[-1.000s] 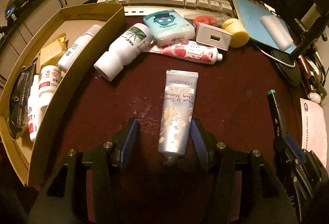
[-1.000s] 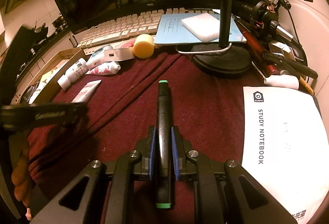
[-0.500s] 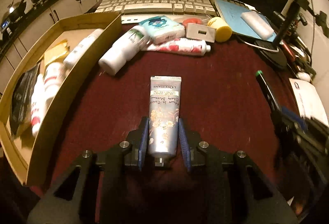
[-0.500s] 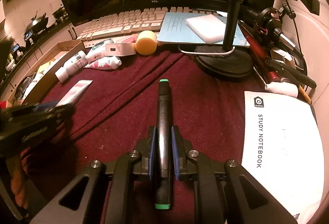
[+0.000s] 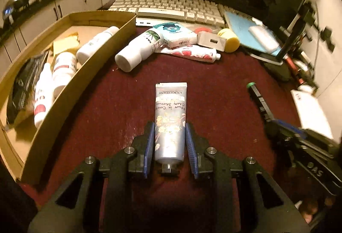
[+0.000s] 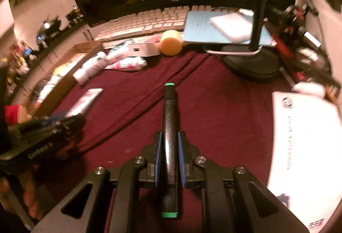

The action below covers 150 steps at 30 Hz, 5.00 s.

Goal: Organize objects
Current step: 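Grasp the white hand cream tube with the left tool while the right tool grasps the green-capped marker, then carry the cream tube and marker over the cardboard tray with both tools, then open both tools to drop the cream tube and marker into the tray, then grasp a white bottle with the left tool while the right tool grasps the blue-green tissue pack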

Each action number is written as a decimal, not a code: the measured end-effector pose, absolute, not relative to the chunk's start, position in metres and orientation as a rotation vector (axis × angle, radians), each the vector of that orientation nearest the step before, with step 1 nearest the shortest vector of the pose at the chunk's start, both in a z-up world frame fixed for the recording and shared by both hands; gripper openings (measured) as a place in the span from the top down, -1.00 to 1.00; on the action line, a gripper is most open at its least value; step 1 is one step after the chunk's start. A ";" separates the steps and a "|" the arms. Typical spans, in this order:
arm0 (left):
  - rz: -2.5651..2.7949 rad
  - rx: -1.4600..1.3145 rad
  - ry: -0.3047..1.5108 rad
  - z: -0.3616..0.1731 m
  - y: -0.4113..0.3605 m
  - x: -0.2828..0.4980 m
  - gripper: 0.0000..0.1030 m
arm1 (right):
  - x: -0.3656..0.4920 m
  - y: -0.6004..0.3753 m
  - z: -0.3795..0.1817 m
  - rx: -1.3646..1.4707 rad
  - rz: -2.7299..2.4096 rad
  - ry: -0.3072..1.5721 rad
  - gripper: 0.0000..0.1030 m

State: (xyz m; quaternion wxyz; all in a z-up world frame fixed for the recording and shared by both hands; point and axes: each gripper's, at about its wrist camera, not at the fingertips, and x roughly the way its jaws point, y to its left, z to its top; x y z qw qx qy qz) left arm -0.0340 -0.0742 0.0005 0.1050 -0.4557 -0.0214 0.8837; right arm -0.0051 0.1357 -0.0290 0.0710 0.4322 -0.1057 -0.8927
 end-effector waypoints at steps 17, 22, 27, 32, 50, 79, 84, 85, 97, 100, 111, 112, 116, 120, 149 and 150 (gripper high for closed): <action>2.555 -1.374 -0.193 -0.002 -0.095 -0.026 0.45 | -0.013 0.087 -0.029 1.316 -2.564 -0.282 0.74; 2.613 -1.330 -0.107 -0.002 -0.089 -0.022 0.46 | -0.013 0.085 -0.028 1.319 -2.559 -0.273 0.74; 2.621 -1.270 -0.171 0.010 -0.099 -0.016 0.47 | -0.013 0.087 -0.024 1.306 -2.564 -0.284 0.74; 2.661 -1.190 -0.224 0.031 -0.107 -0.010 0.47 | -0.011 0.083 -0.012 1.239 -2.562 -0.296 0.74; 2.760 -1.139 -0.485 0.069 -0.191 -0.031 0.47 | -0.050 0.010 0.032 1.141 -2.443 -0.212 0.74; 2.749 -1.436 -0.536 0.050 -0.301 -0.173 0.47 | -0.211 -0.101 0.029 1.210 -2.339 -0.001 0.74; 2.696 -1.498 -0.523 0.039 -0.304 -0.186 0.47 | -0.229 -0.110 0.020 1.240 -2.325 -0.003 0.74; 2.693 -1.504 -0.522 0.037 -0.304 -0.187 0.47 | -0.232 -0.112 0.017 1.243 -2.327 0.006 0.74; 2.676 -1.569 -0.483 0.021 -0.296 -0.196 0.47 | -0.254 -0.120 -0.004 1.301 -2.313 0.037 0.74; 2.671 -1.565 -0.492 0.021 -0.296 -0.196 0.46 | -0.255 -0.121 -0.005 1.303 -2.311 0.040 0.74; 2.785 -1.376 -0.514 0.057 -0.291 -0.155 0.13 | -0.235 -0.111 0.015 1.265 -2.285 0.030 0.72; 2.809 -1.337 -0.505 0.062 -0.288 -0.148 -0.04 | -0.229 -0.106 0.018 1.264 -2.286 0.019 0.71; 2.911 -1.246 -0.443 0.077 -0.263 -0.111 -0.10 | -0.188 -0.075 0.032 1.245 -2.307 -0.055 0.22; 2.931 -1.173 -0.395 0.072 -0.226 -0.074 -0.32 | -0.134 -0.036 0.036 1.192 -2.345 -0.120 -0.12; 2.657 -1.326 -0.043 0.026 -0.106 -0.056 -0.33 | -0.038 0.086 -0.023 1.298 -2.609 -0.080 -0.23; 2.647 -1.327 -0.049 0.026 -0.106 -0.057 -0.33 | -0.039 0.087 -0.025 1.309 -2.609 -0.083 -0.23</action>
